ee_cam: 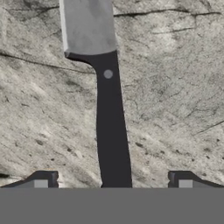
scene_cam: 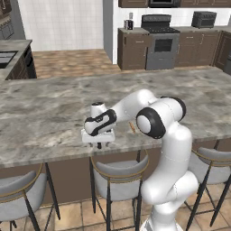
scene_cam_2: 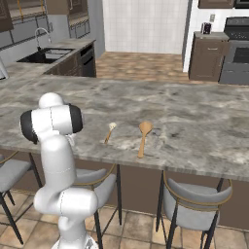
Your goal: Pick up the metallic utensils from the counter and place them in the open drawer. Make sure not to pick up any wooden utensils.
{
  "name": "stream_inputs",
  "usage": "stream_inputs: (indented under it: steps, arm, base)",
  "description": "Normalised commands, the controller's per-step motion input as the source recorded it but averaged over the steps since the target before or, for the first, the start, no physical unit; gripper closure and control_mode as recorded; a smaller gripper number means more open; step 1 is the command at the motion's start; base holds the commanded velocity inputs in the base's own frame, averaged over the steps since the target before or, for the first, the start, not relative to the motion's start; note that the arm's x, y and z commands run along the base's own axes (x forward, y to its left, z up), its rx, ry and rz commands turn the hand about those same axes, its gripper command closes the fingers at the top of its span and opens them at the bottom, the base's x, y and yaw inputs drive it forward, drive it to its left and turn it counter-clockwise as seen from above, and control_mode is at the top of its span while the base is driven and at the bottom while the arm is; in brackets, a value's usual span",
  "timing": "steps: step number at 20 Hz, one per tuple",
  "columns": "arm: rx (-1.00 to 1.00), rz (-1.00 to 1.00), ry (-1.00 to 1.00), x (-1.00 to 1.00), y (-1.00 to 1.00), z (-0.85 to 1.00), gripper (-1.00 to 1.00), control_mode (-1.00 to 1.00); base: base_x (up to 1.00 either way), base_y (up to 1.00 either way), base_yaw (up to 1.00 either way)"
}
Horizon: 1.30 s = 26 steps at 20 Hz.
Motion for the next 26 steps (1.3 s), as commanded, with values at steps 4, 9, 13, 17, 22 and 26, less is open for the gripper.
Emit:
stream_inputs:
  steps: [4,9,13,17,22,26]
  arm:
    - [0.0,-0.05,0.0,0.24,0.05,-0.29,-1.0,-1.0]
    - [0.0,-0.05,-0.03,0.34,0.05,-0.18,-1.0,-1.0]
    - [0.0,-0.04,-0.02,0.23,0.02,-0.12,-1.0,-1.0]
    - [0.0,-0.01,0.0,0.05,0.0,-0.08,-1.0,-1.0]
    - [0.0,0.0,0.0,0.0,0.0,-0.01,-1.0,-1.0]
    - [0.0,0.0,0.0,0.0,0.0,-0.07,1.0,-1.0]
  base:
    - [0.0,0.0,0.0]
    - [0.0,0.0,0.0]
    - [0.0,0.0,0.0]
    - [0.0,0.0,0.0]
    - [0.0,0.0,0.0]
    - [0.0,0.0,0.0]
